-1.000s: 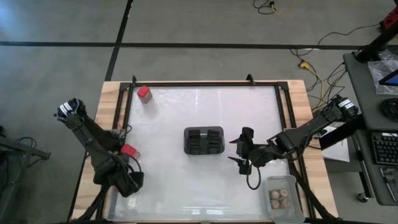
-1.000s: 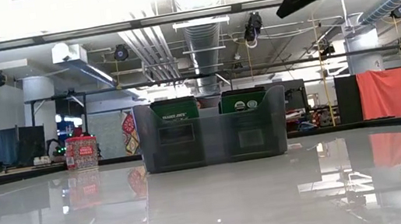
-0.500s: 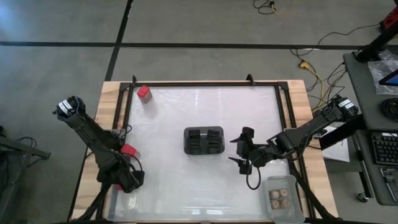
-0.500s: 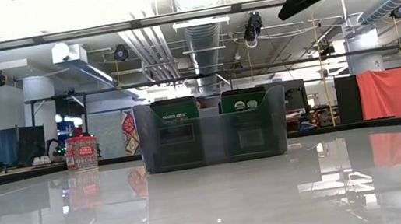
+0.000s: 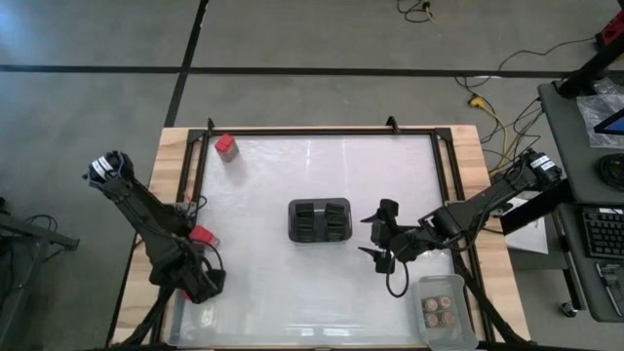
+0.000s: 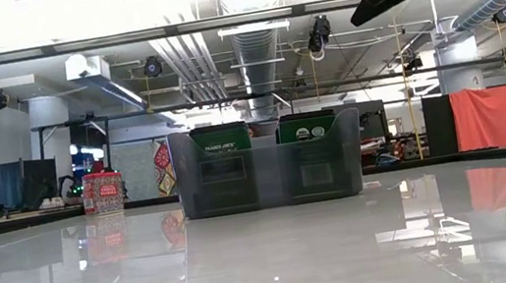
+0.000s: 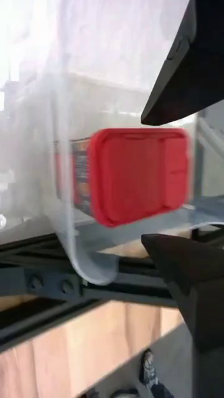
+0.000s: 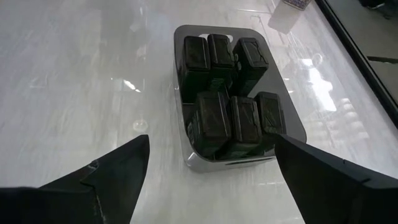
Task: Sort spices by type
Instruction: Put the red seasoning can into the transparent bin
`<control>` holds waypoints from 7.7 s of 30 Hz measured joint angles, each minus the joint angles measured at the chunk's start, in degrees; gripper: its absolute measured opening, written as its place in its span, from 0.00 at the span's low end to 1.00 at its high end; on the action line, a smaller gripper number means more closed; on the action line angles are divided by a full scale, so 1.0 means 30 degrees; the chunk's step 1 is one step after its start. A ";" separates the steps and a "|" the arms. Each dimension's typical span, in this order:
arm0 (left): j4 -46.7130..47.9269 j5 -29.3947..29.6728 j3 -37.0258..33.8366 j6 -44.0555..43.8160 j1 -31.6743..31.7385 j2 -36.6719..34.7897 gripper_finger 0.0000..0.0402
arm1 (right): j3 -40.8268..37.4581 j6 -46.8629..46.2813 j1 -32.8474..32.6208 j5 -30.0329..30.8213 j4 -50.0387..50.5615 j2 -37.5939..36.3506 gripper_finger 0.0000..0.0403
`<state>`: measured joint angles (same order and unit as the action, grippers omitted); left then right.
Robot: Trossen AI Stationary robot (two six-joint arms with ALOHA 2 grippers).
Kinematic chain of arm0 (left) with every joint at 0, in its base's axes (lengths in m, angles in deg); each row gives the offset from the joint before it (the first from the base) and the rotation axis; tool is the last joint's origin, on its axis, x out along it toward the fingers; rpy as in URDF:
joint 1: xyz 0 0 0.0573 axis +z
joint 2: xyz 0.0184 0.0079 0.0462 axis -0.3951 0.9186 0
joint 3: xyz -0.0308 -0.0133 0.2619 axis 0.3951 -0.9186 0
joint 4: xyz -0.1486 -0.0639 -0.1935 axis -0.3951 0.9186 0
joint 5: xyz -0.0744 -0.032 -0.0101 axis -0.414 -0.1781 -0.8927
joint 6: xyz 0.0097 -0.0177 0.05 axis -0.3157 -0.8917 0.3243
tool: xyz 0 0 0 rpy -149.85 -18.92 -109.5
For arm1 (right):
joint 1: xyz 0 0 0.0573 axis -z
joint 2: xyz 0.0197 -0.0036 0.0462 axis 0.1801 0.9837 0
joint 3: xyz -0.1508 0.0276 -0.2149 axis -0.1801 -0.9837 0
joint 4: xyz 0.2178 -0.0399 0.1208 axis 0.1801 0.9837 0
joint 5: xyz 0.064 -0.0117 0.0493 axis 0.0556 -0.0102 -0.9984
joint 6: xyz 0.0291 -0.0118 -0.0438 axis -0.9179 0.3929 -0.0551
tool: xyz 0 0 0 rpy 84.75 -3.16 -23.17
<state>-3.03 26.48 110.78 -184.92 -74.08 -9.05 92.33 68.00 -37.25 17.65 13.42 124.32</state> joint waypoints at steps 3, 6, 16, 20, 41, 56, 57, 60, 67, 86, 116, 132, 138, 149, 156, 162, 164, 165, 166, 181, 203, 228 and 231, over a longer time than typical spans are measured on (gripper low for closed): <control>0.1412 -0.0005 0.1308 0.0376 0.0000 -0.0136 0.72 | 0.0000 0.0000 0.0000 -0.0001 0.0002 0.0000 0.84; 0.3611 0.0212 0.3081 0.0664 0.0000 -0.0151 0.73 | 0.0000 0.0000 0.0000 0.0000 0.0010 0.0000 0.83; 0.9673 0.7067 0.6185 -0.0063 0.2379 0.0447 0.71 | 0.0000 -0.0294 0.0000 0.0043 -0.0005 0.0000 0.82; 0.9713 0.7153 0.5157 0.0706 0.4295 0.0534 0.70 | 0.0000 -0.0184 0.0000 0.0053 0.0007 0.0000 0.84; 0.9632 0.7405 0.2328 -0.1219 0.7056 0.0170 0.70 | -0.0629 -0.0299 -0.0098 -0.0296 0.1255 0.0000 0.85; 0.7167 0.6982 -0.0341 -0.1039 0.8495 0.0170 0.70 | -0.1253 -0.0510 -0.0211 -0.0311 0.1132 0.0000 0.84; 0.7006 0.6972 -0.0505 -0.1030 0.8499 0.0170 0.70 | -0.1253 -0.0510 -0.0211 -0.0311 0.1132 0.0000 0.84; 0.6669 0.6818 -0.0739 -0.1022 0.8510 0.0170 0.70 | -0.1253 -0.0510 -0.0211 -0.0311 0.1132 0.0000 0.85; 0.6439 0.6808 -0.0759 -0.0821 0.8510 0.0170 0.70 | -0.1253 -0.0517 -0.0211 -0.0333 0.1123 0.0000 0.84; 0.5893 1.1068 0.2304 0.4759 0.8459 0.0177 0.70 | -0.1253 -0.0517 -0.0211 -0.0349 0.1009 0.0000 0.85; 0.8261 0.8271 0.4143 4.3813 0.8644 0.2369 0.72 | -0.1246 -0.1182 -0.0160 -0.1053 -0.0736 0.0000 0.86; 0.6741 0.7666 0.1525 4.8251 1.0057 0.2297 0.80 | -0.1246 -0.3572 -0.0211 -0.0588 -0.1055 0.0007 0.87; 0.5735 0.7660 0.0088 4.8425 1.0163 0.2297 0.80 | -0.1246 -0.3809 -0.0211 -0.0624 -0.1010 0.0007 0.87; 0.4511 0.7645 -0.0570 4.8540 1.0156 0.2297 0.80 | -0.1246 -0.3672 -0.0211 -0.0639 -0.1003 0.0007 0.87; 0.4252 0.7645 -0.0491 4.9595 1.0156 0.2297 0.70 | -0.1246 -0.3672 -0.0211 -0.0639 -0.1003 0.0007 0.87; 0.4243 0.7645 -0.0504 4.9608 1.0156 0.2297 0.56 | -0.1246 -0.3672 -0.0211 -0.0639 -0.1003 0.0007 0.87; 0.4262 0.7581 -0.0491 4.9284 1.0156 0.2297 0.52 | -0.1246 -0.3672 -0.0211 -0.0639 -0.1003 0.0007 0.87; 0.4285 0.7454 -0.0418 4.9096 1.0156 0.2297 0.51 | -0.1246 -0.3669 -0.0211 -0.0639 -0.1003 0.0007 0.87; 0.4292 0.7333 -0.0257 4.8814 1.0156 0.2305 0.51 | -0.1246 -0.3672 -0.0211 -0.0645 -0.1003 0.0007 0.87; 0.7379 0.3721 0.8360 3.2061 1.0122 0.2300 0.52 | -0.1246 -0.3611 -0.0211 -0.0639 -0.1003 0.0007 0.87; 0.6288 0.0416 0.7600 0.6192 0.2399 0.2309 0.52 | -0.1246 -0.1305 -0.0211 -0.1015 -0.0857 0.0007 0.87; 0.4472 0.1676 0.6592 0.2087 0.2288 0.2327 0.52 | -0.1246 -0.1297 -0.1274 -0.3365 0.0685 0.0007 0.87; 0.4376 0.1664 0.6592 0.1832 0.2288 0.2379 0.52 | -0.1257 -0.1297 -0.1375 -0.3364 0.0734 0.0007 0.87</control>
<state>10.10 31.47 130.55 -179.43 -67.21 -1.92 88.56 64.11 -41.37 7.56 15.62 124.34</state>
